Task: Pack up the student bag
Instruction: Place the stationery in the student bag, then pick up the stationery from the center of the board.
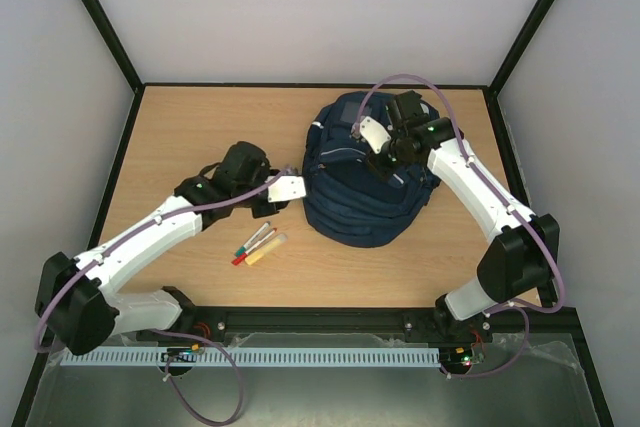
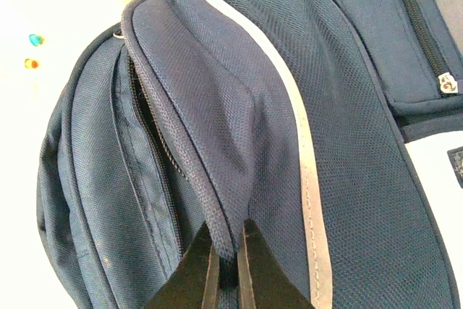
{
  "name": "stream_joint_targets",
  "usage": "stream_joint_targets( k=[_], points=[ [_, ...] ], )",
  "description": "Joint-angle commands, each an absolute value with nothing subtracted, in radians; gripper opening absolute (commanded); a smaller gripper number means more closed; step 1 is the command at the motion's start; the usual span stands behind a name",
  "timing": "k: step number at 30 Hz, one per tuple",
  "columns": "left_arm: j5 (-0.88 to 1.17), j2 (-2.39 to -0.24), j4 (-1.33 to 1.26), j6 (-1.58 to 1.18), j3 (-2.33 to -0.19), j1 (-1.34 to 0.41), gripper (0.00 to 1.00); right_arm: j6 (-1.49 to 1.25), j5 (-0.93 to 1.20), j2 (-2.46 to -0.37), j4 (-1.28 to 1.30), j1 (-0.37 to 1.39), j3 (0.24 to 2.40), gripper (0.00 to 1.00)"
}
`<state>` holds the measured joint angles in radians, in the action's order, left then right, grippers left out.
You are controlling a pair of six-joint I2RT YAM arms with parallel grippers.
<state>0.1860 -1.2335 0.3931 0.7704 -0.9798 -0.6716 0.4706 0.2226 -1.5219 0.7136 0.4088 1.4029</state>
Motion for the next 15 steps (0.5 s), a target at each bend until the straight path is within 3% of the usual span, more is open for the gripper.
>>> stream_joint_targets(
  k=[1,8,15],
  points=[
    [0.176,-1.195,0.491,0.747,-0.909,-0.584,0.38,0.469,0.300,-1.477,0.727,0.416,1.396,0.01],
    [0.228,-1.283,0.588,0.638,-0.919,-0.382,0.37,0.462,0.317,-1.479,0.731,0.416,1.390,0.01],
    [0.317,-1.445,0.730,0.581,-0.945,-0.351,0.37,0.461,0.315,-1.477,0.728,0.416,1.382,0.01]
  ],
)
